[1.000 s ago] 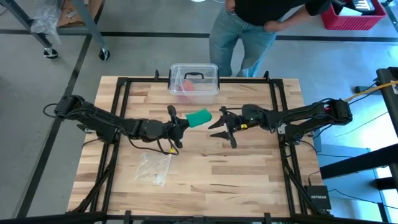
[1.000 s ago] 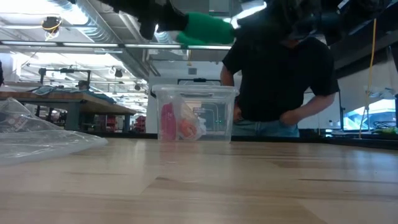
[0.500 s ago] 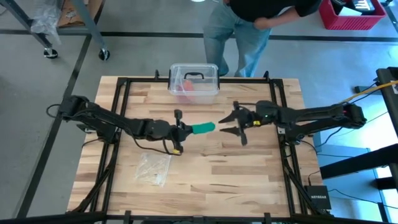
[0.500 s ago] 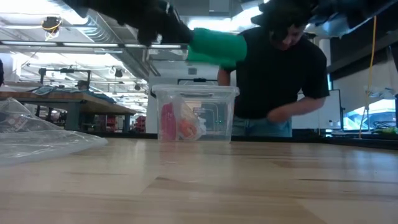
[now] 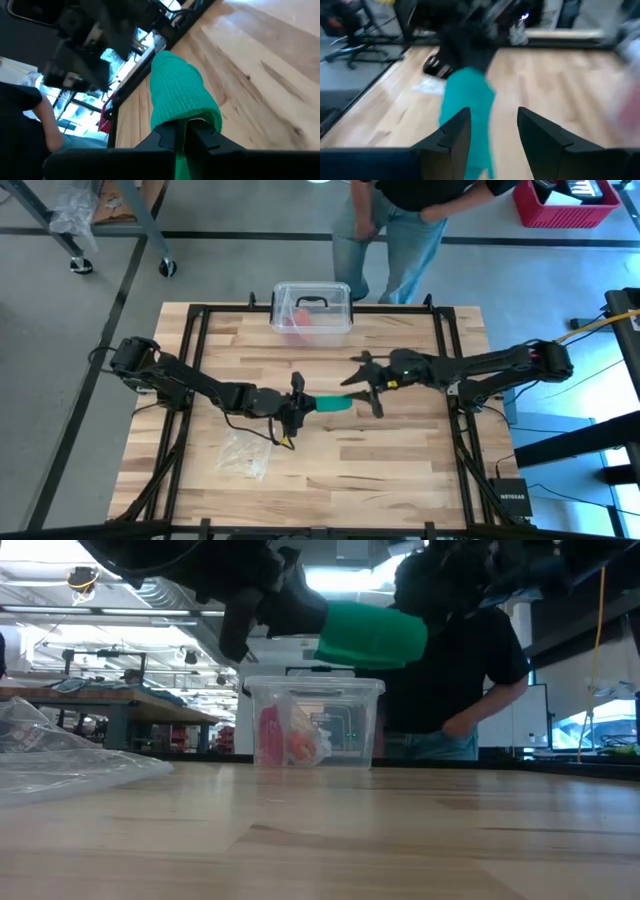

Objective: Roll bandage
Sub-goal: Roll the green bandage

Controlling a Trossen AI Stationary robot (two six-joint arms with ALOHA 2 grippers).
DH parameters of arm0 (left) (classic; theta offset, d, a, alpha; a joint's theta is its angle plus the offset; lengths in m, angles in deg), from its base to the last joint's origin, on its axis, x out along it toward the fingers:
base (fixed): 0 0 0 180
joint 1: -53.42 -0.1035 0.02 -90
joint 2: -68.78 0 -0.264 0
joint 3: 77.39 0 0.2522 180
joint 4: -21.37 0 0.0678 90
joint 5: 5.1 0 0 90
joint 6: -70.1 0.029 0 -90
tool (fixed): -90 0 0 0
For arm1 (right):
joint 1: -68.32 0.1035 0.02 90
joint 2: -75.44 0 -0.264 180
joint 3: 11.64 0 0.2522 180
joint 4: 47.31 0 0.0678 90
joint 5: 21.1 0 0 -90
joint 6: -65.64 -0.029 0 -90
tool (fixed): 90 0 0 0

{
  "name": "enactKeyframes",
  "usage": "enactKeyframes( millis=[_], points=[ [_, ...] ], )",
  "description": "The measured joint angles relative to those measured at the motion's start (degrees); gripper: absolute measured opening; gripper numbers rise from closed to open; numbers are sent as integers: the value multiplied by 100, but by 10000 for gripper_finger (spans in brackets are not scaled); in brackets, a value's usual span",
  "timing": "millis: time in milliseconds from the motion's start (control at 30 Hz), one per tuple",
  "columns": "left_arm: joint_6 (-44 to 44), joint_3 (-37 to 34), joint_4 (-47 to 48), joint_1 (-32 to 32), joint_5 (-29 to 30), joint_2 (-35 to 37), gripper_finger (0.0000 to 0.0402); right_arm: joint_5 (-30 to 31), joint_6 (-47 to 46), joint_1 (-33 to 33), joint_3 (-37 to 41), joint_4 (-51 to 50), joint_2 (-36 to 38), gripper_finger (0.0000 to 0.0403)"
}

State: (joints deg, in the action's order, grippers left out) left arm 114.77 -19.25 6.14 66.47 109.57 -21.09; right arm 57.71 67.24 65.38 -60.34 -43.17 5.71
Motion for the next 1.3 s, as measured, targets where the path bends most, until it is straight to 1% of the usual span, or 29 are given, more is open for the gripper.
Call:
enactKeyframes(
  millis=[133, 200, 300, 433, 533, 600, 700, 767, 900, 967, 1033, 1200, 1300],
  points=[
    [238, 0, 10, -1, 141, -11, 8, -38, -305, -10, -21, -59, -293, 168],
    [332, 0, 6, -13, 146, -11, 8, -40, -419, -7, -211, -296, -330, 178],
    [362, 2, 2, -41, 146, -11, 8, 14, -375, 122, -664, -953, -335, 205],
    [378, 2, 9, -43, 160, -11, 8, 209, -107, 419, -1369, -1965, -532, 249],
    [376, 2, -6, -41, 164, -11, 8, 669, 25, 679, -1790, -2505, -853, 269],
    [369, 2, -12, -41, 168, -11, 8, 1072, 49, 804, -2020, -2741, -1097, 274],
    [349, 4, -14, -30, 169, -11, 8, 1507, 170, 911, -2336, -3075, -1397, 275],
    [349, 2, 10, -30, 189, -11, 8, 1621, 190, 914, -2479, -3194, -1574, 275],
    [350, 4, -29, -30, 187, -9, 8, 1621, 187, 909, -2544, -3262, -1829, 275],
    [362, 4, -18, -30, 187, -8, 8, 1619, 195, 907, -2544, -3267, -1918, 266],
    [362, 4, -17, -30, 185, -8, 8, 1652, 266, 907, -2544, -3262, -1966, 247],
    [352, 4, -20, -30, 193, -8, 10, 1684, 333, 909, -2544, -3203, -1979, 166],
    [268, 4, -30, -28, 262, -8, 21, 1717, 344, 907, -2544, -3201, -1979, 113]
  ],
)
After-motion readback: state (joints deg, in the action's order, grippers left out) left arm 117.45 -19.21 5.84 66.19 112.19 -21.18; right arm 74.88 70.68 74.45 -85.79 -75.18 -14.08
